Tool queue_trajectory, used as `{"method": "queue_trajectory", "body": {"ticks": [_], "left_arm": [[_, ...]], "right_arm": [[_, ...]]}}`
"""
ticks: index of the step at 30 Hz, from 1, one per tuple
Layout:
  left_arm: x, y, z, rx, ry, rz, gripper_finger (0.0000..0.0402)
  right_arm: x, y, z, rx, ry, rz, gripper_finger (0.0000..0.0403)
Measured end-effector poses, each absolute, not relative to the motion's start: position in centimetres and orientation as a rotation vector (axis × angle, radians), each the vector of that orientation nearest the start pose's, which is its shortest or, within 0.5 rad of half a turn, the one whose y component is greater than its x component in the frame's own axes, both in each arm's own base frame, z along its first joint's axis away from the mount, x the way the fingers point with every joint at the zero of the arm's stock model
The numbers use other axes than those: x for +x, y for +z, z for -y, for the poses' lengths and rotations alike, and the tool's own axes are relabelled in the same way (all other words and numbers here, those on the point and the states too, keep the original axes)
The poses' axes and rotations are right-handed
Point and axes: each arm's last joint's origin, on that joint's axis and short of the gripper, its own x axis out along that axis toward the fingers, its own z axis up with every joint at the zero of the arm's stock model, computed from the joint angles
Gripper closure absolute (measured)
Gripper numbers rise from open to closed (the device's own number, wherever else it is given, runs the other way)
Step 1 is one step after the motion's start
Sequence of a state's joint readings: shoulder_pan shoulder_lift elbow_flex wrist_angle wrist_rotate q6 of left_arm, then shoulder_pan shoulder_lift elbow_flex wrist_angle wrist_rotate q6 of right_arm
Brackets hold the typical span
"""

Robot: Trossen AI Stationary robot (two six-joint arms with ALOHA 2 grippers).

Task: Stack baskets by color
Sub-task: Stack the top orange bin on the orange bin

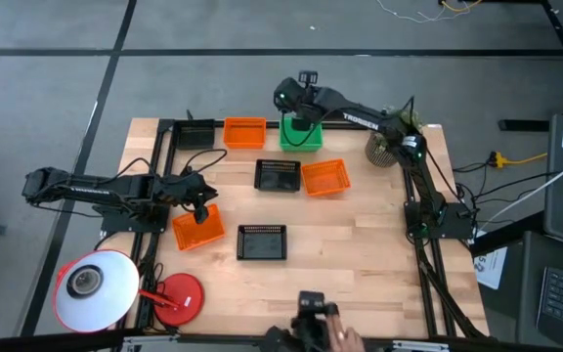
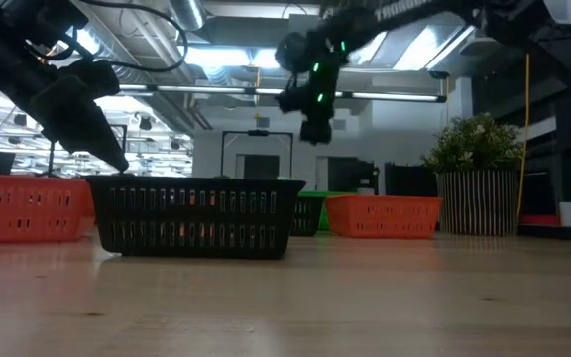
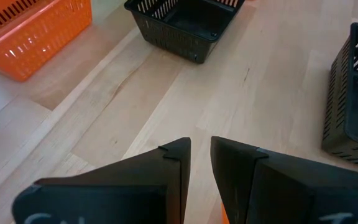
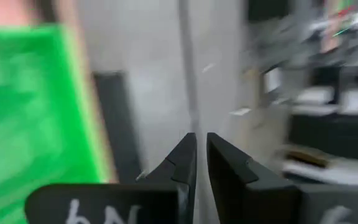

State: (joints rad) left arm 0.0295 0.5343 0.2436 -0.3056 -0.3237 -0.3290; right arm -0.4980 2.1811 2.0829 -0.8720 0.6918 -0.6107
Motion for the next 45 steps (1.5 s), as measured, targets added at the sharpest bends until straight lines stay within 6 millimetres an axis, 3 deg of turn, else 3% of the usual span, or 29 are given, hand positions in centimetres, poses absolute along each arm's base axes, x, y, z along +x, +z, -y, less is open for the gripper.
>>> {"method": "queue_trajectory", "body": {"ticks": [4, 7, 14, 23, 31, 37, 40, 45], "left_arm": [[12.3, 17.2, -1.3, -0.228, 0.436, -0.53, 0.0347], [12.3, 17.2, -1.3, -0.228, 0.436, -0.53, 0.0347], [12.3, 17.2, -1.3, -0.228, 0.438, -0.529, 0.0347], [12.3, 17.2, -1.3, -0.227, 0.443, -0.528, 0.0347], [12.3, 17.2, -1.3, -0.226, 0.444, -0.53, 0.0347], [12.3, 17.2, -1.3, -0.228, 0.445, -0.529, 0.0347], [12.3, 17.2, -1.3, -0.229, 0.445, -0.529, 0.0347], [12.3, 17.2, -1.3, -0.229, 0.444, -0.529, 0.0347]], "right_arm": [[38.3, 30.5, 22.1, -0.261, -0.616, -1.425, 0.0361], [36.3, 31.1, 21.0, 0.014, -0.463, -1.527, 0.0361], [36.1, 28.9, 19.4, 0.229, -0.053, -1.512, 0.0361], [35.7, 23.8, 14.9, 0.247, 0.079, -1.735, 0.0361], [35.9, 22.6, 9.3, 0.153, 0.099, -1.771, 0.0361], [35.2, 23.6, 5.0, 0.165, 0.041, -1.808, 0.0361], [34.6, 24.6, 2.8, 0.099, 0.062, -1.795, 0.0361], [33.5, 25.7, 1.0, -0.066, -0.108, -1.714, 0.0361]]}}
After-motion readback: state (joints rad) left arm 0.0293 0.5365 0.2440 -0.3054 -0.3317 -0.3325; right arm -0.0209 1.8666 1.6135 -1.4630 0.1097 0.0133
